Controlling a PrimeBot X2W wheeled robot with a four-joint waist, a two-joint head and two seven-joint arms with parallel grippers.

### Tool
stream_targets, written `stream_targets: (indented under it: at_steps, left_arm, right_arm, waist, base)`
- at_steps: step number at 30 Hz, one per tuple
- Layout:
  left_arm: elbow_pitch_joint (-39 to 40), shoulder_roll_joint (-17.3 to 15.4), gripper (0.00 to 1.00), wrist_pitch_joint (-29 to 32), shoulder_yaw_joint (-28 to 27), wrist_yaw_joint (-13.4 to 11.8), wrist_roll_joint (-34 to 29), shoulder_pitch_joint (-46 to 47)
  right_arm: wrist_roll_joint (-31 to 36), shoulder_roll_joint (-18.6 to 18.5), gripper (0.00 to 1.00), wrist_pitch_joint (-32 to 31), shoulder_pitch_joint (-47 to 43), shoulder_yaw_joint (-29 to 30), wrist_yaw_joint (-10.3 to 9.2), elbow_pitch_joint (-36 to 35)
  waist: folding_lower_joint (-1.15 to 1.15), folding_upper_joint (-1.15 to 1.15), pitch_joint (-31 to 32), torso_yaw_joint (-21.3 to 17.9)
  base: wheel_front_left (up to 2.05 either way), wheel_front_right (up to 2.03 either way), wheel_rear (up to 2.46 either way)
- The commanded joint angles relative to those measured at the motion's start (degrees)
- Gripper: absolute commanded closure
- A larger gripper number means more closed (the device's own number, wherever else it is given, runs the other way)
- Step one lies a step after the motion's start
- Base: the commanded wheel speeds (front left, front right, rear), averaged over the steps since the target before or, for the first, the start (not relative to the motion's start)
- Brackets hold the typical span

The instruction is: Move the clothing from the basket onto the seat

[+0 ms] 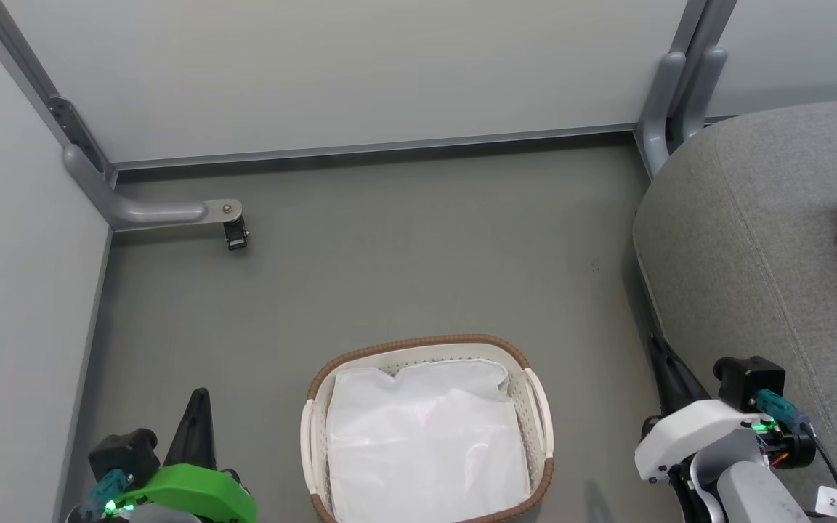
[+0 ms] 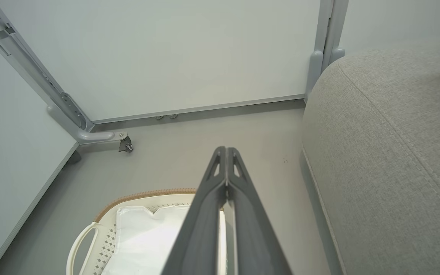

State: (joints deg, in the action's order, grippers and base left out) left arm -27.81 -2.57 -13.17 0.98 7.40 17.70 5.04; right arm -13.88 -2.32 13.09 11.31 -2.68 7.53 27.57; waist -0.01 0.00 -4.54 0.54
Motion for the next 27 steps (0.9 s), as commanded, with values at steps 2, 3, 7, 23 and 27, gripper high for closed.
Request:
stream_targets:
  at_steps: [2,3,7,23,27]
  left_arm:
    - [1.66,-0.11,1.00,0.80,-0.63,0.01,3.86,0.42]
    - [1.84,-0.12,1.00,1.04,-0.71,0.01,4.77,0.42]
    - [2.59,-0.13,1.00,2.06,-1.06,0.02,8.73,0.41]
    - [5.14,-0.19,1.00,5.81,-2.42,0.04,22.98,0.60]
    - [5.68,-0.21,1.00,6.67,-2.74,0.04,26.16,0.66]
  right_arm:
    - [-4.22,-0.18,1.00,-0.88,0.46,0.60,-0.01,-1.67]
    - [-5.19,-0.19,1.00,-1.09,0.36,0.68,-0.01,-1.86]
    - [-9.36,-0.22,1.00,-2.05,-0.07,1.07,-0.01,-2.67]
    - [-24.32,-0.32,1.00,-5.74,-1.24,2.76,-0.02,-5.20]
    - [-27.66,-0.35,1.00,-6.62,-1.51,3.17,-0.02,-5.74]
  waist:
    - [0.01,0.00,0.10,-0.01]
    - [0.01,0.00,0.13,-0.02]
    - [0.01,0.00,0.27,-0.04]
    - [0.01,0.00,0.85,-0.11]
    - [0.01,0.00,0.99,-0.12]
  base:
    - [0.00,0.00,0.00]
    - [0.00,0.00,0.00]
    - [0.00,0.00,0.00]
    - [0.00,0.00,0.00]
    - [0.00,0.00,0.00]
